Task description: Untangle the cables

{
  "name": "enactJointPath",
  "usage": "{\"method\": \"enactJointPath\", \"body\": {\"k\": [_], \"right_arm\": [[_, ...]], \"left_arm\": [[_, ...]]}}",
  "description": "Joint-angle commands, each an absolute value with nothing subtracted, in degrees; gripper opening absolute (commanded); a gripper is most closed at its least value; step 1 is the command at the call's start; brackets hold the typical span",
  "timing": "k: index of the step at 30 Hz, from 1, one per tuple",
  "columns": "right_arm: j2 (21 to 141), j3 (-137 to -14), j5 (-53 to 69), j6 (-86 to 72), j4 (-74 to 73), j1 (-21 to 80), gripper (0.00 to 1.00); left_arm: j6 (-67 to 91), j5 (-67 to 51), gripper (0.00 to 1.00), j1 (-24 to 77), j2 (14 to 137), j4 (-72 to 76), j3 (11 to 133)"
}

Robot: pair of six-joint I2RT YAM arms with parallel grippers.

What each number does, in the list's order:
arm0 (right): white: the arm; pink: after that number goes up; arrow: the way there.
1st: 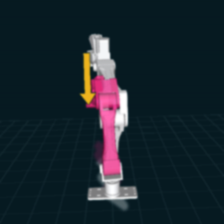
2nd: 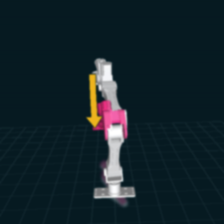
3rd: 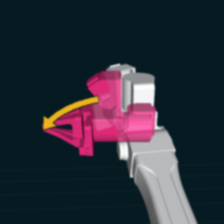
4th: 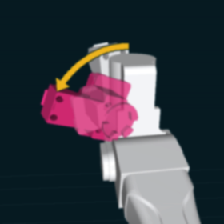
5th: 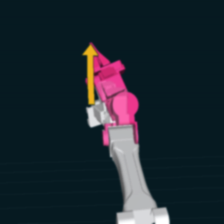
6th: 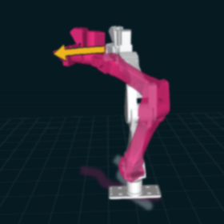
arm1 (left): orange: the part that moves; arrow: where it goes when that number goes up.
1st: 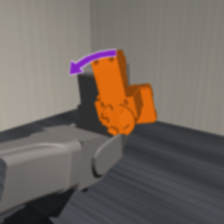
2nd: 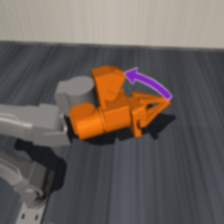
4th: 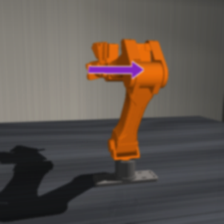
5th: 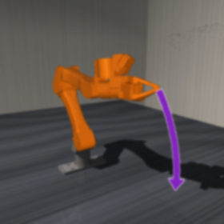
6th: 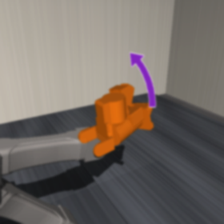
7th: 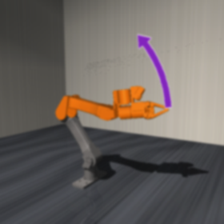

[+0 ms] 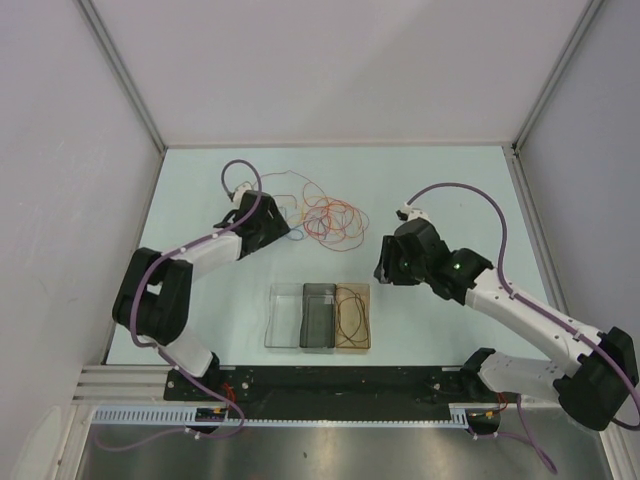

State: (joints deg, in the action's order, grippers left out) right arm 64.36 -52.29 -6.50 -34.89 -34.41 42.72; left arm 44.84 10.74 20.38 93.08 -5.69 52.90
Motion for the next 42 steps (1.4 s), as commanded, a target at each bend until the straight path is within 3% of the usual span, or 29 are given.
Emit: {"method": "enactJointPath", "body": {"k": [1, 11, 14, 15, 17, 18, 19, 20, 25, 33, 42], "right_arm": [[64.51, -51.59, -4.57, -33.05, -32.87, 40.88, 0.49], [66.8, -50.63, -1.76, -32.34, -30.76, 38.67, 0.45], [67.15, -50.62, -1.41, -32.26, -30.41, 38.58, 0.43], [67.24, -50.54, -1.41, -32.26, -30.24, 38.58, 0.43], [67.32, -50.62, -1.23, -32.26, -30.23, 38.41, 0.43], [67.15, -50.54, -1.23, -32.26, -30.32, 38.41, 0.42], [67.24, -50.62, -1.06, -32.26, -30.32, 38.32, 0.42], [66.98, -50.54, -1.05, -32.26, -30.5, 38.32, 0.41], [66.1, -50.54, -0.62, -32.61, -30.94, 38.41, 0.39], [62.76, -50.54, -0.97, -32.87, -30.76, 38.06, 0.37], [58.28, -51.06, 1.58, -34.36, -31.02, 37.79, 0.37]], "left_arm": [[47.9, 12.48, 0.69, 18.55, 93.6, -0.89, 51.24], [47.99, 10.28, 0.64, 17.23, 98.35, 5.27, 51.94], [48.43, 10.37, 0.58, 17.23, 100.02, 5.18, 53.09], [48.69, 10.37, 0.45, 17.31, 100.28, 5.36, 53.0], [48.87, 10.55, 0.33, 17.31, 100.55, 5.8, 52.91], [48.78, 11.16, 0.15, 17.23, 100.63, 5.54, 53.26], [48.61, 11.34, 0.06, 17.23, 100.72, 5.28, 53.78], [48.17, 11.51, 0.0, 17.31, 100.29, 3.45, 55.36], [42.9, 15.46, 0.0, 19.07, 87.74, -4.37, 57.92], [27.52, 15.82, 0.0, 26.62, 65.07, -15.55, 74.95], [18.81, 6.6, 0.0, 30.5, 59.15, -15.71, 89.46]]}}
